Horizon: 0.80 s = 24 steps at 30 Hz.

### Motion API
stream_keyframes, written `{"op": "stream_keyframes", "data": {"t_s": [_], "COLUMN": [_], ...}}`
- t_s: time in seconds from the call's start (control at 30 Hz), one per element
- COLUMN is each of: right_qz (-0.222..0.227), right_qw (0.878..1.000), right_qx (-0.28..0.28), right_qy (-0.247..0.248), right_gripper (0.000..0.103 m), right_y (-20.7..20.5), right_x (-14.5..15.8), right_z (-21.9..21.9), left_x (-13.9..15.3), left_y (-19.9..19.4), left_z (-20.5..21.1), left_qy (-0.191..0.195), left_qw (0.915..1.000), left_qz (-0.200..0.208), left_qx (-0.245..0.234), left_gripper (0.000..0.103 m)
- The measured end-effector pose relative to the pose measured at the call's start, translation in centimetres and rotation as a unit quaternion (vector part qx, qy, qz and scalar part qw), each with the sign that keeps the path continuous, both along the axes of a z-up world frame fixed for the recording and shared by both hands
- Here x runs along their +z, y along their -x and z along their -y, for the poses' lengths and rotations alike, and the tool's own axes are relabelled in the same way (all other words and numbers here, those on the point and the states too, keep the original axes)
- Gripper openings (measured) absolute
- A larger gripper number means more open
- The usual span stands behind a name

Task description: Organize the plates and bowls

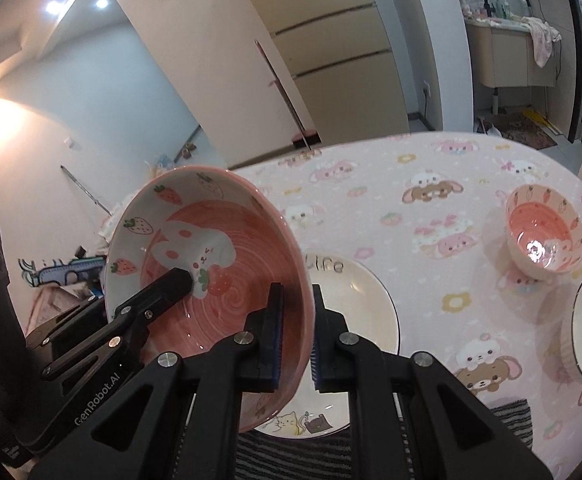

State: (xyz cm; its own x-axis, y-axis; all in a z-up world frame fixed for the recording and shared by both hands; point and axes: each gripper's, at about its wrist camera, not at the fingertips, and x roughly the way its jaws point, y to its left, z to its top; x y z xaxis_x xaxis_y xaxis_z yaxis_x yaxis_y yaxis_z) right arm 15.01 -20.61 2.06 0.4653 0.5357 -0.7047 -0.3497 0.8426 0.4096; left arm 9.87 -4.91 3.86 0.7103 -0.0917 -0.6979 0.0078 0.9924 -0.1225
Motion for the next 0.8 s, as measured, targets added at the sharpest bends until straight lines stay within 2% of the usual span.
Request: {"op": "stream_keyframes", "data": {"t_s": [0.1,0.27,0.57,0.8], "right_qz": [-0.019,-0.027,0.008,0.029], "right_qw": [1.0,0.999,1.0,0.998], "right_qx": [0.001,0.004,-0.012,-0.044], "right_qy": [0.016,0.036,0.023,0.017], "right_gripper": [0.011,0.011,0.011,0.011], "right_y": [-0.6,-0.4,1.1,2.5], "right_x": [-1.7,-3.1,-0.4,1.3], "right_z": [-0.7,-1.6,-0.3,4.2], "left_x": [-2.1,-3.6,-0.5,1.5], "left_y": [-1.0,-0.9,0.5,0.4], "left_z": [-1.0,-1.4,0.5,5.4], "left_qy": [0.021,0.029,0.008,-0.009], "left_qw": [0.9994,0.9991,0.9999,0.9981], "left_qz": [-0.026,-0.031,0.003,0.014], "left_qx": [0.001,0.0,-0.013,-0.06], "left_gripper": [0.009,0.009,0.009,0.009]}}
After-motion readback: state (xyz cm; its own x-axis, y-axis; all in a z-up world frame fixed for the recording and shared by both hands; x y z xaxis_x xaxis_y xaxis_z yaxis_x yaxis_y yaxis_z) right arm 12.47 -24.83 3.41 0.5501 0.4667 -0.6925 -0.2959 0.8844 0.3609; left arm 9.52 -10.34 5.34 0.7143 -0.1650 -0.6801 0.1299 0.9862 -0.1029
